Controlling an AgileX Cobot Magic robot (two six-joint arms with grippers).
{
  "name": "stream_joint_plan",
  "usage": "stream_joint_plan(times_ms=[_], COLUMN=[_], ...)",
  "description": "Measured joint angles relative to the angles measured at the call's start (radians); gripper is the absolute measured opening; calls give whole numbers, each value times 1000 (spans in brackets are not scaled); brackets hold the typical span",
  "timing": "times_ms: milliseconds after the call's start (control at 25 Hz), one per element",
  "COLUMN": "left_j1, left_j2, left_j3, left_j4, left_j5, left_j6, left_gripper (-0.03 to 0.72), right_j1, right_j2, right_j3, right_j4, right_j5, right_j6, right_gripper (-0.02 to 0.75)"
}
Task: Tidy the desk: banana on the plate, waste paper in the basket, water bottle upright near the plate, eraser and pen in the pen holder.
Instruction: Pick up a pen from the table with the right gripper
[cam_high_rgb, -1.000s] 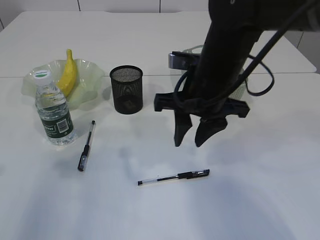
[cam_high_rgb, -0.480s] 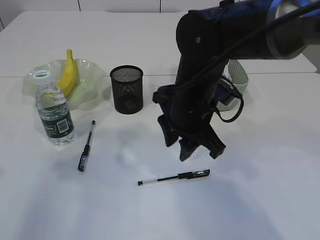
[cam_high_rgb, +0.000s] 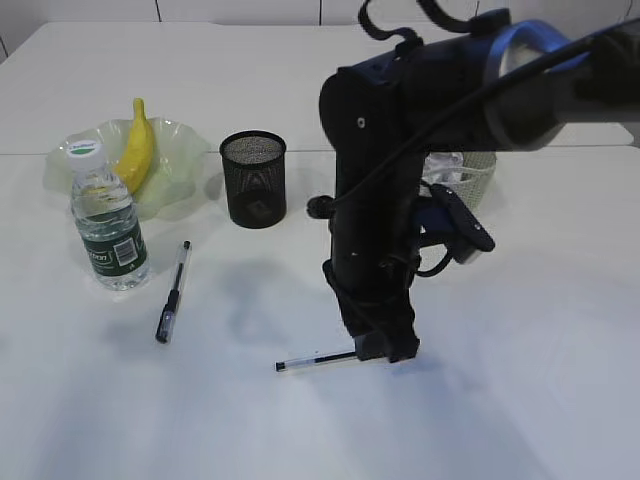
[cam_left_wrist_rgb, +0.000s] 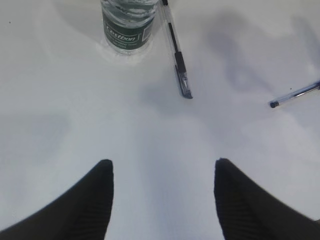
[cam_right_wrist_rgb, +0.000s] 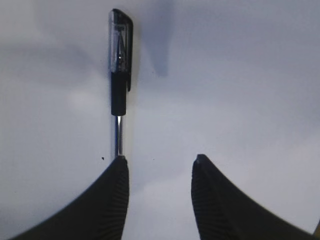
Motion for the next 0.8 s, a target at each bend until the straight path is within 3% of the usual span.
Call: stream_joint_plan(times_ms=[280,800], left_j1=[0,0], left_j2=[0,0], left_j3=[0,0], left_j4=[0,5], left_j5=[1,1], left_j6=[0,0], left_gripper=[454,454], right_j1=[17,14], right_j2=[39,67], right_j3=[0,0], right_j4=[-128,-86], right_j5=[-142,-82], right_j6=[46,93], right_gripper=[305,304])
